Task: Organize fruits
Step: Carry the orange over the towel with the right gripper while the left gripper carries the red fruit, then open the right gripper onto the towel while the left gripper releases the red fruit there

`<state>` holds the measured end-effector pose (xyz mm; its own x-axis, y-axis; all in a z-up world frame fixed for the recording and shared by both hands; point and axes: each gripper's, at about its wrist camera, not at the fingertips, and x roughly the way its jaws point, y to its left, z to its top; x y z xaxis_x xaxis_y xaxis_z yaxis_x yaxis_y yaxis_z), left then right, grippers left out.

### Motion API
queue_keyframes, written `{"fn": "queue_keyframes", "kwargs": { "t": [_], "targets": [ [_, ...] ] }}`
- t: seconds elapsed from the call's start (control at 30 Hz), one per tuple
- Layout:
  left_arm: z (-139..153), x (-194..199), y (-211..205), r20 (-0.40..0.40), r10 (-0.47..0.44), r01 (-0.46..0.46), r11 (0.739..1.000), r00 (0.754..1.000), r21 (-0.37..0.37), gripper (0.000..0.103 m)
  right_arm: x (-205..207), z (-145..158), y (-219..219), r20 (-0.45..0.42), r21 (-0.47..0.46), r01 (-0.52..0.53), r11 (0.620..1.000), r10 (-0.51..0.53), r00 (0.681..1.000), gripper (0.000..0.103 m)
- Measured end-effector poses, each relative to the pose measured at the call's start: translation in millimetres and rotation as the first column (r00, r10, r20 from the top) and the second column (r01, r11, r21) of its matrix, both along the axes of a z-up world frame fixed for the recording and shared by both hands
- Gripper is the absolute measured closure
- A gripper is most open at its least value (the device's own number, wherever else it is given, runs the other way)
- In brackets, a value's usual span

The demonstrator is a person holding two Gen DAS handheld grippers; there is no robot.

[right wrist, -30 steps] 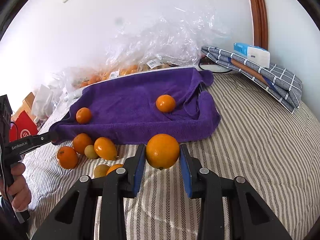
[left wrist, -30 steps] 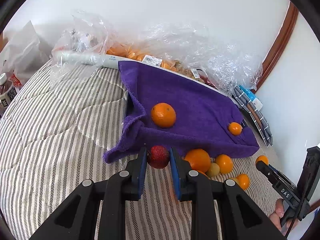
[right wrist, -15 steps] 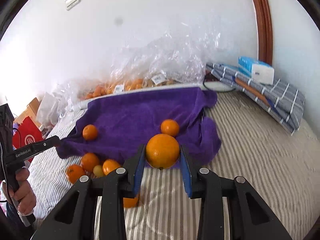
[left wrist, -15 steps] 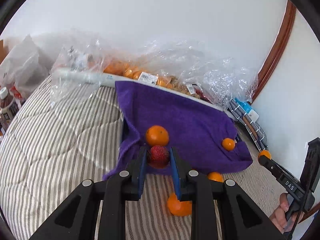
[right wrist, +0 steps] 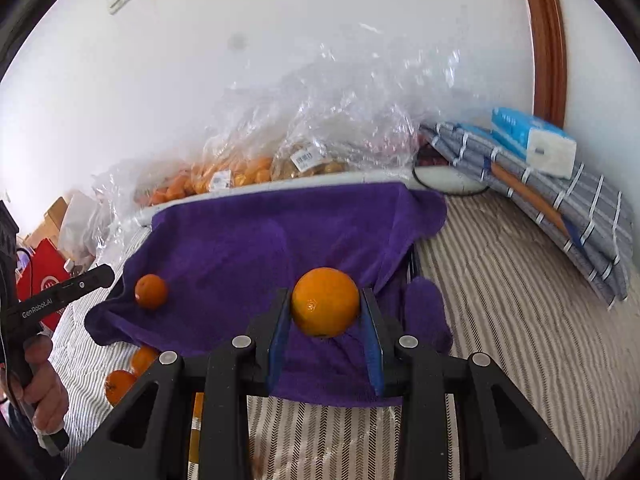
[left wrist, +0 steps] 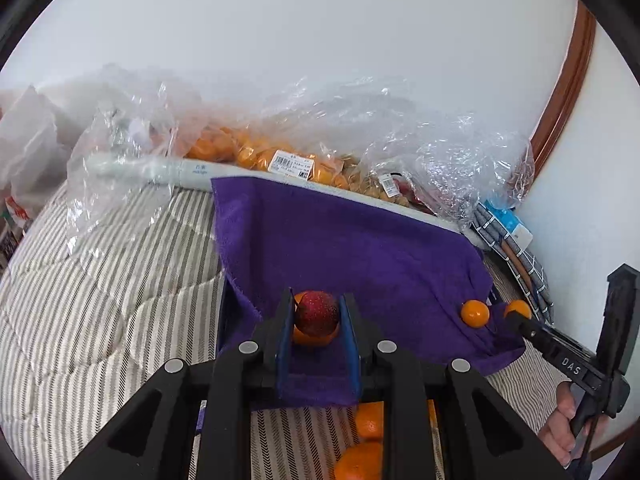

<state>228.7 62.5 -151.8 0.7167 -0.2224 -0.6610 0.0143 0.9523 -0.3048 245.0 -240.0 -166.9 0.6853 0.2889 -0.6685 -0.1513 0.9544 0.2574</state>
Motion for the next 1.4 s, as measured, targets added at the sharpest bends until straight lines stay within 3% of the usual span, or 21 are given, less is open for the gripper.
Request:
{"fn": "queue_keyframes", "kwargs": {
  "t": [0.23,0.73,1.17,1.23,1.4],
  "targets": [
    [-12.8,5.3,-4.7,-0.043,-0.029,0.029,1.0,0.999,0.011,0.081,7.7,-13.5,-2.0,-0.068,0.033,-0.01,0.999,0.012,0.998,0.069],
    [-22.1,4.9,-22.9,-0.074,-0.099,0.101,0.994,0.992,0.029,0.081,10.0,-25.1,6.7,-0.103,-0.023,-0.018,1.0,0.015,0.995,0.069],
    [-23.5,3.3,-25.3,-0.059,-0.109,0.112,0.993,0.992,0.039,0.081,4.3,-22.6,11.3,-0.071,-0.044,-0.018,0.999,0.014,0.997,0.066],
    [-23.1,3.2,-25.0,-0.055,-0.108,0.11,0.993,0.993,0.033,0.076,2.6,-20.4,10.2,-0.052,-0.04,-0.009,0.999,0.007,0.999,0.059],
    [-18.6,0.0,-21.6,-0.032,-0.091,0.092,0.995,0.995,0.041,0.07,-7.5,-12.2,11.3,0.015,-0.049,0.015,0.999,-0.014,1.0,0.059]
  ]
}}
